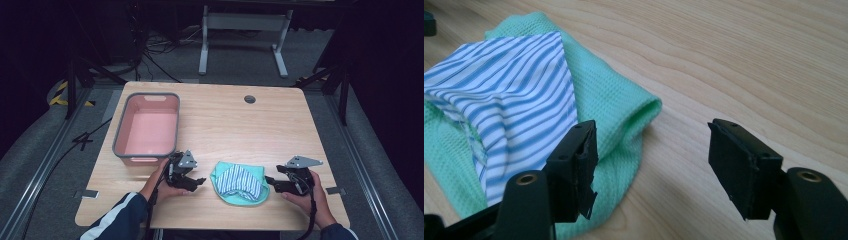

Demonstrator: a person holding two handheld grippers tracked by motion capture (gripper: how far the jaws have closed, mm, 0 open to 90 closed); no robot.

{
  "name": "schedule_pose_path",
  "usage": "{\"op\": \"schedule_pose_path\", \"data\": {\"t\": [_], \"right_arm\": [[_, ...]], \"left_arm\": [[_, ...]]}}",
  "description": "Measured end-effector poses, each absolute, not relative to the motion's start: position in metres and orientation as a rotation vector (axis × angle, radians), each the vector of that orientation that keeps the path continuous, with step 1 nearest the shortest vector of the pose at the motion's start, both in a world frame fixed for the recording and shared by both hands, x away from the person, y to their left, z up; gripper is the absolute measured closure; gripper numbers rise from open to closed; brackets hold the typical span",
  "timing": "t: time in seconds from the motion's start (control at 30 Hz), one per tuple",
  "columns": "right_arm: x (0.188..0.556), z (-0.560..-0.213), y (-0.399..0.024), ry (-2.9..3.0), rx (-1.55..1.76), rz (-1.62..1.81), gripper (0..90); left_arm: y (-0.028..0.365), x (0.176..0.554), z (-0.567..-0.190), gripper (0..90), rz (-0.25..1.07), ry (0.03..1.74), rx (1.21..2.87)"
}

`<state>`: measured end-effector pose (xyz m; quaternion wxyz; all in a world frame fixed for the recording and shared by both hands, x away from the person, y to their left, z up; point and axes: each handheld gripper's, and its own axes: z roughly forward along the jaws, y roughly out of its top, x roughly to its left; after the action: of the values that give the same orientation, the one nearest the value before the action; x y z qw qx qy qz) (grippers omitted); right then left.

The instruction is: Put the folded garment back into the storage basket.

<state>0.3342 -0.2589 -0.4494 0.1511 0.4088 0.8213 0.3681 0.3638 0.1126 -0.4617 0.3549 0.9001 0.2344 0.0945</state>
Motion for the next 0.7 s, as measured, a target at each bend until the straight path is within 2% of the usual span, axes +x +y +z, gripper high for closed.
{"op": "schedule_pose_path", "data": {"t": [0.17,0.23,0.37,0.7], "right_arm": [[0.342,-0.455,-0.248,2.375,1.177,1.023,39.6],[0.344,-0.458,-0.244,2.374,1.167,0.992,40.0],[0.348,-0.463,-0.238,2.383,1.168,0.947,40.6],[0.353,-0.472,-0.236,2.386,1.179,0.94,40.2]], "left_arm": [[0.089,0.375,-0.464,32.3,0.234,0.589,2.336],[0.081,0.379,-0.467,31.1,0.267,0.598,2.338],[0.067,0.384,-0.474,30.3,0.251,0.603,2.363],[0.057,0.387,-0.479,24.8,0.209,0.593,2.339]]}}
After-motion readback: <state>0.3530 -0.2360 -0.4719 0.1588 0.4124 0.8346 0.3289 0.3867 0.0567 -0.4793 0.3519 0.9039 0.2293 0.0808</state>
